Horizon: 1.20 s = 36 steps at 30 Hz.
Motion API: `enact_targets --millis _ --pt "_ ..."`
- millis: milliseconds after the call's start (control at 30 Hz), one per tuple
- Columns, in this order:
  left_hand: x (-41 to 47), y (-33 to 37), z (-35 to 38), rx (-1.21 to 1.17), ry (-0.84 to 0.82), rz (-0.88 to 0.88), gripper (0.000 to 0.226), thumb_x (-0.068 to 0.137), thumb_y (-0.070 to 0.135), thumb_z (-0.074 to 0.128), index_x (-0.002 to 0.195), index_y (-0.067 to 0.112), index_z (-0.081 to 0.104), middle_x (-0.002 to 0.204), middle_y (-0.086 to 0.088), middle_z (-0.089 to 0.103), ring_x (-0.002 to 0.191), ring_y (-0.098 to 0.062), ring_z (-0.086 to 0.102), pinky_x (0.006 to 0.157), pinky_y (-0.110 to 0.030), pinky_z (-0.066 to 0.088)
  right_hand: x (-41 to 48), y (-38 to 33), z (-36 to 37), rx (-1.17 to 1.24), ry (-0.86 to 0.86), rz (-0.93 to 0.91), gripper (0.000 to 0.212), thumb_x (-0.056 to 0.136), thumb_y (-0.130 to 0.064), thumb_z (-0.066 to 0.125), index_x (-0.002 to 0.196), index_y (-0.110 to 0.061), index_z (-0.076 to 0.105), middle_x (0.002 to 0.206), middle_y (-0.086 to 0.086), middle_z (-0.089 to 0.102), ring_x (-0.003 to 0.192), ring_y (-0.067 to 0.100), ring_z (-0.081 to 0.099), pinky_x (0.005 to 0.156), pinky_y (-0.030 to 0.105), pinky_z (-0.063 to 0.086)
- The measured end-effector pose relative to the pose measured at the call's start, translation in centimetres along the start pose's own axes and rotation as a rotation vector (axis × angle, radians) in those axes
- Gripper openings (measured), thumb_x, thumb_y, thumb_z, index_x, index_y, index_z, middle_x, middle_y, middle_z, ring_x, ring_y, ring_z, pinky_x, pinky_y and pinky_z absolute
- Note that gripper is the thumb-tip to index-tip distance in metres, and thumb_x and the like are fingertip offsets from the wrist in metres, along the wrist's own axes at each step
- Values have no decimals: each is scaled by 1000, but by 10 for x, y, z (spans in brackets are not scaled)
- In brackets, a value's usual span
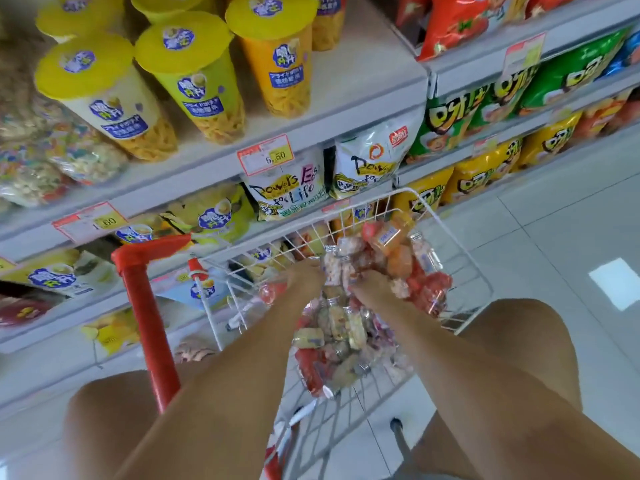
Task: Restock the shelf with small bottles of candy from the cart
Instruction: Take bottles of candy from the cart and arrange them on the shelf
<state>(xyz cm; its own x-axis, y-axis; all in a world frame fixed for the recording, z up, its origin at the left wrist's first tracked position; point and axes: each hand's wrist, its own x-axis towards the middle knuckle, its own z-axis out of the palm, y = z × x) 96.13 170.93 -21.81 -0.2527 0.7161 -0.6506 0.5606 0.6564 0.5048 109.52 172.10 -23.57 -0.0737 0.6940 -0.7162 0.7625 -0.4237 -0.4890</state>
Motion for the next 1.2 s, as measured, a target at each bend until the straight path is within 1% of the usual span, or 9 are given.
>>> enact_targets --millis 100,167,367,500,633,767,867,967,1200 --pt "4 7 10 -28 21 -72 8 89 22 63 90 15 61 76 4 54 87 -20 58 74 -31 51 10 -2 6 127 64 27 19 85 -19 65 74 -11 52 86 15 63 82 28 64 77 41 54" --pt "4 11 16 42 31 -92 23 86 31 67 78 11 57 81 -6 59 70 -17 58 56 -27 46 7 -4 5 99 65 45 25 83 -30 71 87 -7 62 86 8 65 86 23 65 70 30 48" --pt "4 6 13 161 -21 -111 58 87 48 60 116 -2 56 108 -16 64 84 -23 63 58 -25 44 1 -10 0 182 -82 153 47 77 -30 75 110 2 62 79 4 63 66 16 58 57 24 41" --pt "-7 -4 -3 86 -25 -56 42 90 40 59 65 9 45 62 -2 43 51 -12 39 47 -22 31 -13 -13 -5 302 -150 23 43 76 -21 75 112 -14 54 81 4 59 63 12 49 51 20 36" --pt "-40 -1 -38 -324 -41 -7 38 88 36 63 71 6 49 66 -8 44 51 -9 56 51 -20 48 -41 -28 -29 355 -156 -44 40 74 -34 78 93 -9 54 63 -3 48 55 9 44 47 19 35" --pt "-89 10 -83 -769 -173 67 34 91 26 61 108 -3 57 107 -13 64 100 -29 65 80 -38 58 -82 -56 -60 384 -152 -254 59 69 -45 80 108 -5 63 56 -7 50 46 7 43 46 19 34" --pt "-126 10 -121 -826 -174 252 32 90 27 61 96 -5 57 98 -17 69 94 -30 67 79 -33 59 -124 -85 -80 413 -153 -463 60 64 -41 84 112 -16 59 95 -2 69 78 14 65 69 31 50" --pt "-164 10 -161 -788 -103 433 67 66 56 77 104 7 51 104 -11 47 94 -32 53 77 -27 57 -171 -118 -94 375 -85 -614 55 65 -31 85 113 -24 59 104 -5 69 97 14 66 87 31 52" --pt "-256 14 -255 -728 210 714 31 73 28 75 90 5 63 81 -4 72 78 -19 70 73 -29 58 -265 -209 -108 317 34 -1008 28 73 -17 80 93 -29 65 88 -12 71 77 -3 64 65 7 46"
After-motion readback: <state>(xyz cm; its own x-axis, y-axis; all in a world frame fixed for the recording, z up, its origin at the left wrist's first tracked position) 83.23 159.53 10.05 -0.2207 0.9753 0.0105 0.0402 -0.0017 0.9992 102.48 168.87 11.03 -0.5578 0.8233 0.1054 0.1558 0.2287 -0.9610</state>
